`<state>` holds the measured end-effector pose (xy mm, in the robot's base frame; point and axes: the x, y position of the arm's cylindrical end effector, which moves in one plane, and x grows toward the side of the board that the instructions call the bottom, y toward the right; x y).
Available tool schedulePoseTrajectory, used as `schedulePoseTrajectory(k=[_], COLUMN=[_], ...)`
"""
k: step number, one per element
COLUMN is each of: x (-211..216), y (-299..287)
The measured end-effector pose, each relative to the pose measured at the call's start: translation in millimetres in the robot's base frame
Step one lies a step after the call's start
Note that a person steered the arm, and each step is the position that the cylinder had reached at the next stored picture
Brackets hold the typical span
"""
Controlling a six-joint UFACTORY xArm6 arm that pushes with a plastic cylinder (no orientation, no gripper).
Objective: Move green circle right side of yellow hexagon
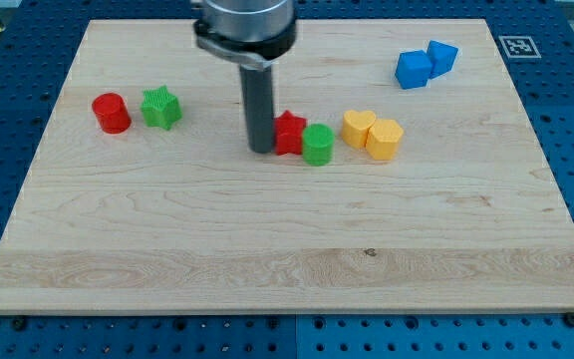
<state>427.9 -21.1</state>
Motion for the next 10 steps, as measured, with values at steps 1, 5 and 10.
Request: schedulePoseTrajectory(k=[1, 5, 10], x=[-18, -21, -5], y=[19, 9, 63])
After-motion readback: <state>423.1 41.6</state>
